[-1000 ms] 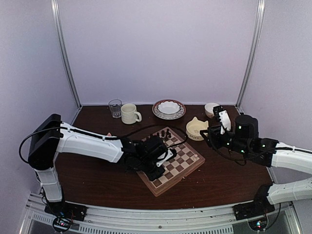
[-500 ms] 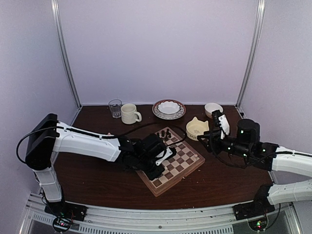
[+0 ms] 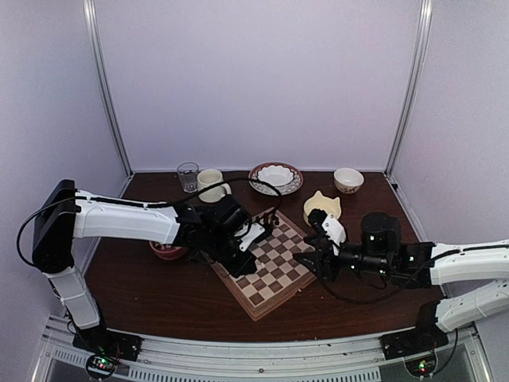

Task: Set up the chess pieces on the board
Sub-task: Pick up the knight from c2, then pass from the left arm to the right

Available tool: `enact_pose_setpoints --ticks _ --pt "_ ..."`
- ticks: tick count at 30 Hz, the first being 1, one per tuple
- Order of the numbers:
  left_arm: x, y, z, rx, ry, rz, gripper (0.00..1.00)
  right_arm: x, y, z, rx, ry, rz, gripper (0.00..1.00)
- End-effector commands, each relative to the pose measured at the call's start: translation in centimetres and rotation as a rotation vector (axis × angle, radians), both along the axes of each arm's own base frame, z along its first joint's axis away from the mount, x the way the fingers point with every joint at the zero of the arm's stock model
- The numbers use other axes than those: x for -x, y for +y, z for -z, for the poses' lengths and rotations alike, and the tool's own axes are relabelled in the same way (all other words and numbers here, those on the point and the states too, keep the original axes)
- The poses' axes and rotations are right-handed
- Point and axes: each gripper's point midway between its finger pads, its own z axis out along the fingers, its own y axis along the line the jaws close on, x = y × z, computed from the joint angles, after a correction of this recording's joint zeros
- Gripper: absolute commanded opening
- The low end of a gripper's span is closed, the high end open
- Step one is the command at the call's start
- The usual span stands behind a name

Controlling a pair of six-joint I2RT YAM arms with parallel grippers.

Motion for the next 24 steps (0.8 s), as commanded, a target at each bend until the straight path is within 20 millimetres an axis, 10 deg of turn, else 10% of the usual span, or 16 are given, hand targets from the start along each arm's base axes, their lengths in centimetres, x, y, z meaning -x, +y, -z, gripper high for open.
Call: enact_pose_setpoints --ticks 1,6,12,24 --pt "1.3 0.0 -1.4 0.037 0.062 0.02 0.06 0.2 1.0 -0.2 0.048 -0.172 -0.065 0.6" --pt "2.2 -0.4 -1.5 0.037 0.125 0.05 0.05 0.9 2.6 2.9 0.33 -0.176 -0.195 0.31" --pt "3.4 -0.8 -2.0 0.058 0.187 0.083 0.04 1.9 4.8 5.3 0.512 -0.378 -0.255 0.5" --pt "4.5 -0.9 -2.4 0.08 0.242 0.109 0.05 2.6 7.3 7.9 0.619 -0.526 -0.292 0.51"
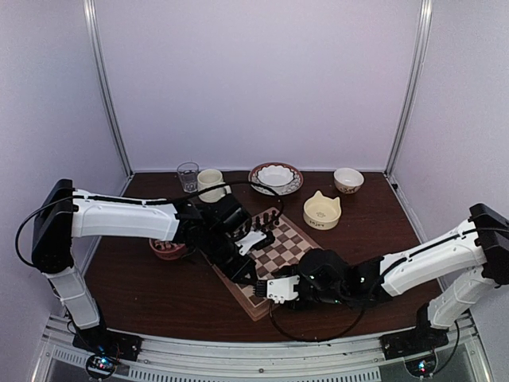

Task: Set up the chess pieces on the board
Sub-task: Pass from the left arm to the right

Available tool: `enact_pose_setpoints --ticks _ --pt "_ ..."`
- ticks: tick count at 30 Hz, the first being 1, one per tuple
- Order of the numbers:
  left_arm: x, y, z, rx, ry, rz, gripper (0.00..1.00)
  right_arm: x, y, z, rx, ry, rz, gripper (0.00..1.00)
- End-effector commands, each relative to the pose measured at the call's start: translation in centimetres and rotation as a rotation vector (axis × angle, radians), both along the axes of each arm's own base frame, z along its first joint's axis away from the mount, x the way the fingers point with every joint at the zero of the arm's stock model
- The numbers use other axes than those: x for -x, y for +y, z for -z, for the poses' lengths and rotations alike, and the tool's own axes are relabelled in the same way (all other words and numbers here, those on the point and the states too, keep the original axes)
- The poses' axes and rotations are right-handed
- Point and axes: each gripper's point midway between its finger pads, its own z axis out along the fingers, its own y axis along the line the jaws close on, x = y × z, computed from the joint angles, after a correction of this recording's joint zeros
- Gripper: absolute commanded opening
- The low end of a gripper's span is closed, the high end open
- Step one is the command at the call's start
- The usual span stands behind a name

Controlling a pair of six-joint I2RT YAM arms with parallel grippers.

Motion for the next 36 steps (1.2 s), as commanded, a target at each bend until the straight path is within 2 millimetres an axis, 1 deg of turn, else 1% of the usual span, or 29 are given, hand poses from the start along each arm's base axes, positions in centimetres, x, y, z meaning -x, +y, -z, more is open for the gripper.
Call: enact_pose_setpoints --ticks 1,3,9,17,23,28,31,33,34,36 --pt "0.6 -0.9 -1.6 0.052 0.028 0.021 0.05 -1.0 1.2 -1.7 -0.024 -0.12 0.015 0.51" --pt "0.6 -0.9 -1.6 0.054 0.033 0.022 0.05 -1.2 1.4 -1.7 -0.012 -0.147 0.032 0.51" --pt "0.6 -1.0 -1.3 0.048 0.041 0.021 0.05 -1.0 2.3 -1.0 0.015 -0.175 0.026 0.49" --pt "0.6 -1.2 -0.9 0.045 0.053 0.026 0.05 -1.1 3.1 -1.3 -0.006 -0.164 0.036 0.44" --pt "0.7 -1.4 -0.7 0.044 0.062 0.034 0.05 -1.1 3.7 -0.2 0.026 -0.154 0.031 0.4" --pt "0.7 -1.5 -0.6 0.042 0.061 0.034 0.05 -1.4 3.7 0.5 0.06 -0.151 0.051 0.3" --pt "0.7 -1.3 -0.5 0.035 0.059 0.033 0.06 -1.6 3.6 0.6 0.061 -0.155 0.063 0.24" --pt "0.5 -1.2 -0.6 0.03 0.049 0.023 0.08 -1.6 3.6 0.6 0.054 -0.154 0.066 0.19" --pt "0.0 -1.1 -0.8 0.028 0.029 0.004 0.11 -1.6 3.6 0.5 0.048 -0.15 0.071 0.17" --pt "-0.4 -0.8 -1.5 0.049 -0.012 -0.017 0.22 -1.7 3.5 0.3 0.03 -0.147 0.081 0.13"
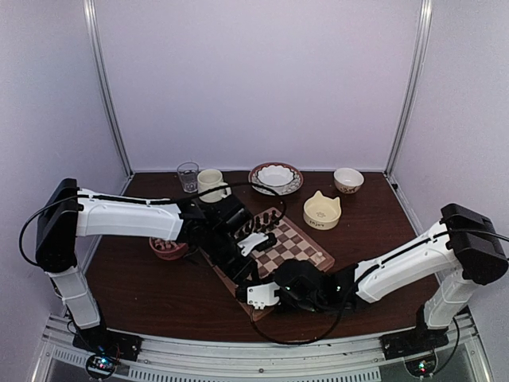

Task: Set up the chess pieces on the board
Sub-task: Pass from the left arm to the right, then place the knight on a1.

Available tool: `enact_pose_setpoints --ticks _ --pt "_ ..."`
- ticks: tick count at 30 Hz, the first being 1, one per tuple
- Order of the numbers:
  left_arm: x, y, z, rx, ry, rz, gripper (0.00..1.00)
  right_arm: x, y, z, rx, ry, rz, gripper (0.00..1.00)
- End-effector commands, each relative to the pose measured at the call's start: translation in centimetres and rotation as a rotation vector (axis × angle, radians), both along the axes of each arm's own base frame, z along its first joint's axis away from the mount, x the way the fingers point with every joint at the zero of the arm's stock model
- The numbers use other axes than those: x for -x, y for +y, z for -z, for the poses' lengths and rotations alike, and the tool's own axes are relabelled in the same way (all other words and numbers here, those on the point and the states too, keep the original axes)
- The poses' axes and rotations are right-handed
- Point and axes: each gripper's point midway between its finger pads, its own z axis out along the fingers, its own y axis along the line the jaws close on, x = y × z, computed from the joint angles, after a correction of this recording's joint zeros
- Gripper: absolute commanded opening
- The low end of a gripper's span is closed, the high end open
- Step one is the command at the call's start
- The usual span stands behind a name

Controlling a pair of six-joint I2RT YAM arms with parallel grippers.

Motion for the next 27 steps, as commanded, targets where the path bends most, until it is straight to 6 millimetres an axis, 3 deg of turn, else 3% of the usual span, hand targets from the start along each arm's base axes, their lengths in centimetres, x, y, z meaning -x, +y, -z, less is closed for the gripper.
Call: enact_pose_setpoints --ticks 1,6,18,27 --pt "-1.2 -0.1 -2.1 0.05 -0.077 -0.048 0.27 -0.6 0.3 -1.3 -0.066 -0.018 0.046 0.12" --pt "-3.1 1.7 -4.2 0.141 -0.099 -0.155 0.43 -0.8 0.5 -1.9 -0.168 0.036 0.069 0.08" --pt "-5.4 7.6 -10.9 0.36 -0.358 -0.375 0.52 -1.0 1.9 -3.8 -0.622 0.316 0.12 0.08" --pt "-6.0 9.3 -11.6 0.387 -0.434 -0.445 0.55 -0.5 3.4 -2.1 -0.781 0.435 0.089 0.09"
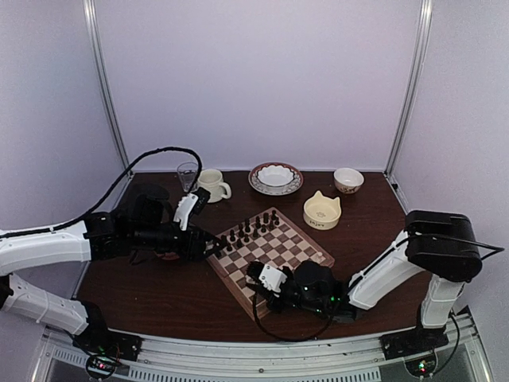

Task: Set up the chess pieces on the board
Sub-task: Place the knight on a1.

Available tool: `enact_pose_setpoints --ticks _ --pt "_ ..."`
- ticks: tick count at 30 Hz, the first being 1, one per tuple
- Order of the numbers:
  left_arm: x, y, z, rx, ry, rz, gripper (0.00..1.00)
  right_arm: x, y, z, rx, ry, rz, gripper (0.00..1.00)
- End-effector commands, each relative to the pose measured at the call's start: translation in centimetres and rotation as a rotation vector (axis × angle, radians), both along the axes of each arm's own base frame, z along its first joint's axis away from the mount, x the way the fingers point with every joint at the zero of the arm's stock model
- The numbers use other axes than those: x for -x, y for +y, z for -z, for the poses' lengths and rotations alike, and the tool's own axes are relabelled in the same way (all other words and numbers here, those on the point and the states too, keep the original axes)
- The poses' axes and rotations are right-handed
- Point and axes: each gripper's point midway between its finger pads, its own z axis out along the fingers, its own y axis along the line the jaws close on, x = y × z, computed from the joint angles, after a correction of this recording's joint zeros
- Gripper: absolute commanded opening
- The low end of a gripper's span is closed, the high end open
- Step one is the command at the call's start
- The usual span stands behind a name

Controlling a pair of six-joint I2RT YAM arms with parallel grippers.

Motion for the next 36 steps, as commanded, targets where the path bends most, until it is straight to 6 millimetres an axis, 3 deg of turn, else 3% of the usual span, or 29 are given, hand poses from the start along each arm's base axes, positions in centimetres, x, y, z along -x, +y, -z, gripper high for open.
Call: enact_pose_setpoints --ticks 1,9,30,33,36 --pt "-1.4 0.0 -1.0 0.033 -0.053 -0.052 0.55 0.2 1.1 -1.4 -0.161 0.062 -0.016 0.09" --pt "-1.8 -0.5 0.2 0.001 -0.031 -0.05 0.55 0.2 1.1 -1.5 -0.197 0.092 -0.008 0.13" --pt "-2.0 -0.7 1.0 -0.032 -0.013 -0.049 0.55 0.1 1.4 1.9 -0.036 0.12 -0.011 0.19" --pt "-2.1 -0.7 1.1 -0.035 -0.013 -0.05 0.55 0.1 1.5 2.3 -0.018 0.126 -0.01 0.23" --pt "-2.1 -0.8 1.2 -0.038 -0.009 -0.047 0.55 0.1 1.4 2.3 -0.015 0.126 -0.009 0.35"
